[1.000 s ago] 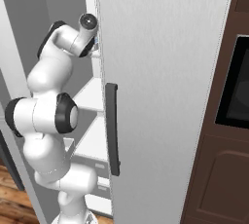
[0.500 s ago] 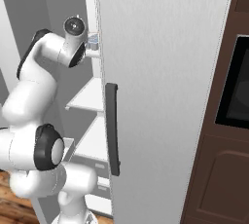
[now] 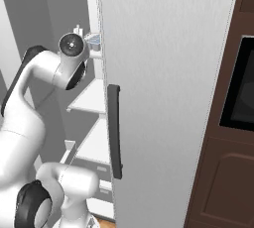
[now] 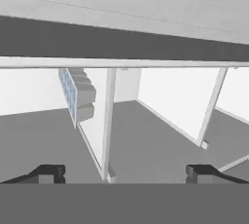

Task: The ice cube tray has been filled with water. Take the tray and place it in the freezer to make ice. Close the freezer door after placing the tray.

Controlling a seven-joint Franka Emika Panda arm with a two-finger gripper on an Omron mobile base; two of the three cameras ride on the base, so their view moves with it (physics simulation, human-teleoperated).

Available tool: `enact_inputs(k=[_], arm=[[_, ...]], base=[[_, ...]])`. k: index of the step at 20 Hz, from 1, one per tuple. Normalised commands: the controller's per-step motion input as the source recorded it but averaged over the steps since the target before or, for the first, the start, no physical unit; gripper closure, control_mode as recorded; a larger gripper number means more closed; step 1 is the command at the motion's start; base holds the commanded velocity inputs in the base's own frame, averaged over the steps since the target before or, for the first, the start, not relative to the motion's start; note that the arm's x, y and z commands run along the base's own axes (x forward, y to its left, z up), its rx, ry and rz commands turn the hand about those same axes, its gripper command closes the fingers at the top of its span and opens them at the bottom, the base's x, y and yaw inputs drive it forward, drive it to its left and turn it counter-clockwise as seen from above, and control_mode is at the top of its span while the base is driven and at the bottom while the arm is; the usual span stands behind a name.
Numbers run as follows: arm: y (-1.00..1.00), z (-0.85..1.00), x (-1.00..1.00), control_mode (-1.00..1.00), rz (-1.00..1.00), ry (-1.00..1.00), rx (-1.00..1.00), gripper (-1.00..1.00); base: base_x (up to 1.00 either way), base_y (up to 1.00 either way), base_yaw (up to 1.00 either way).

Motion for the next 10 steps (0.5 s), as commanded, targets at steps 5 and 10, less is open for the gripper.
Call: enact_inputs(k=[5, 10], arm=[[-0.24, 0.09, -0.65, -1.00, -0.02, 0.00, 0.00, -1.00], [-0.44, 0.00, -0.49, -1.00, 0.00, -0.04, 0.00, -1.00]], base=[[0.00, 0.00, 0.00], [0.00, 0.00, 0.00]])
